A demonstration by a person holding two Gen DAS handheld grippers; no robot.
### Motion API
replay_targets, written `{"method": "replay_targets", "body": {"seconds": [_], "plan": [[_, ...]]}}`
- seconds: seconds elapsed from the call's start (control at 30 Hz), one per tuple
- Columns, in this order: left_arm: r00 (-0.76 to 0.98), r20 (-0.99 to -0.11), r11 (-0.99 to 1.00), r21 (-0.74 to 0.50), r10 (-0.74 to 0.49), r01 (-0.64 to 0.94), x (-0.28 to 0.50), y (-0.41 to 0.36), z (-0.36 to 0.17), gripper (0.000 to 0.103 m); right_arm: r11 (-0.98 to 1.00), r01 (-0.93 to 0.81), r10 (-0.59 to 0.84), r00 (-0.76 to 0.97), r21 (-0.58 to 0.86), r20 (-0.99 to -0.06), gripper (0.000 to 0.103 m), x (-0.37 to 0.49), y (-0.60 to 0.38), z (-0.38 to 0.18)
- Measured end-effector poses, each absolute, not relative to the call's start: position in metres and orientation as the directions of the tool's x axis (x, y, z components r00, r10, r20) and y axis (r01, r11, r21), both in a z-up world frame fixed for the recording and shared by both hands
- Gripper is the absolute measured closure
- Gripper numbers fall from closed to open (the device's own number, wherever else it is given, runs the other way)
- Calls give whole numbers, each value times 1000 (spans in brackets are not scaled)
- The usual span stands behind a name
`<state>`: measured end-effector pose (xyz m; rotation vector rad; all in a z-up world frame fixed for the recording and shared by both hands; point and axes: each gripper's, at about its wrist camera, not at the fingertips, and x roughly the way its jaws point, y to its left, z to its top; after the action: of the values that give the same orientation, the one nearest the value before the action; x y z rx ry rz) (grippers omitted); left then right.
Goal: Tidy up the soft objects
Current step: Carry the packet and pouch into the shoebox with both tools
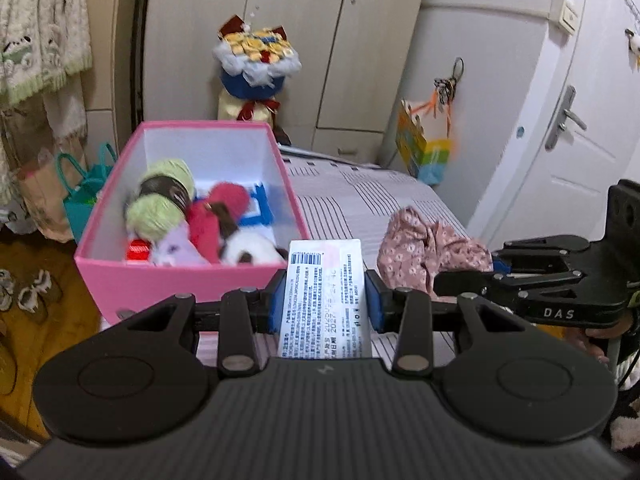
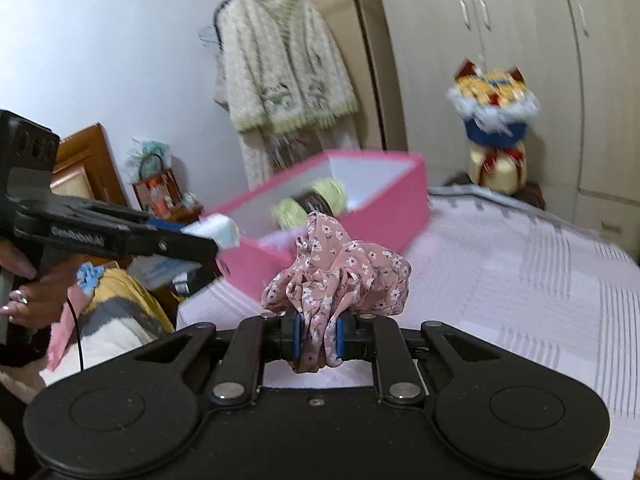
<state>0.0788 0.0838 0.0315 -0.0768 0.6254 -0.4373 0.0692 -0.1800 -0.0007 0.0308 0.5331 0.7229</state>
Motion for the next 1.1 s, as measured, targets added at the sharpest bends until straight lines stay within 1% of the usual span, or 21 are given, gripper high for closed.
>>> {"method": "replay_targets", "body": {"seconds": [0.27,0.37,0.47,0.57,0.63,0.73,0.9,1.0,1.1], "plan": [[758,-493,905,-238,-426,354,122,101,47,65,727,-675,666,651,124,-365,84,111,-130,27],[775,-484,913,-240,-407,330,147,106,51,64,738,-670,648,672,80,-359,83,133,-109,33],[779,-496,921,-268,-383,282,181,113,47,64,755,-655,614,701,14,-363,83,159,-90,34],[770,-520,920,-318,-371,228,219,121,37,64,766,-641,572,715,-48,-401,82,192,-69,28],[751,-545,912,-365,-373,189,246,127,28,64,774,-630,545,712,-61,-443,82,214,-59,21],[718,-585,904,-402,-377,147,278,129,12,64,786,-611,494,711,-92,-501,82,243,-47,8],[701,-629,915,-395,-336,84,305,128,-8,64,782,-606,440,700,-142,-563,81,264,-33,-6],[691,-639,916,-392,-337,85,311,127,-14,64,774,-611,429,697,-164,-574,77,264,-28,-9],[692,-643,921,-380,-329,85,314,125,-17,64,764,-611,407,706,-207,-580,76,264,-23,-14]]}}
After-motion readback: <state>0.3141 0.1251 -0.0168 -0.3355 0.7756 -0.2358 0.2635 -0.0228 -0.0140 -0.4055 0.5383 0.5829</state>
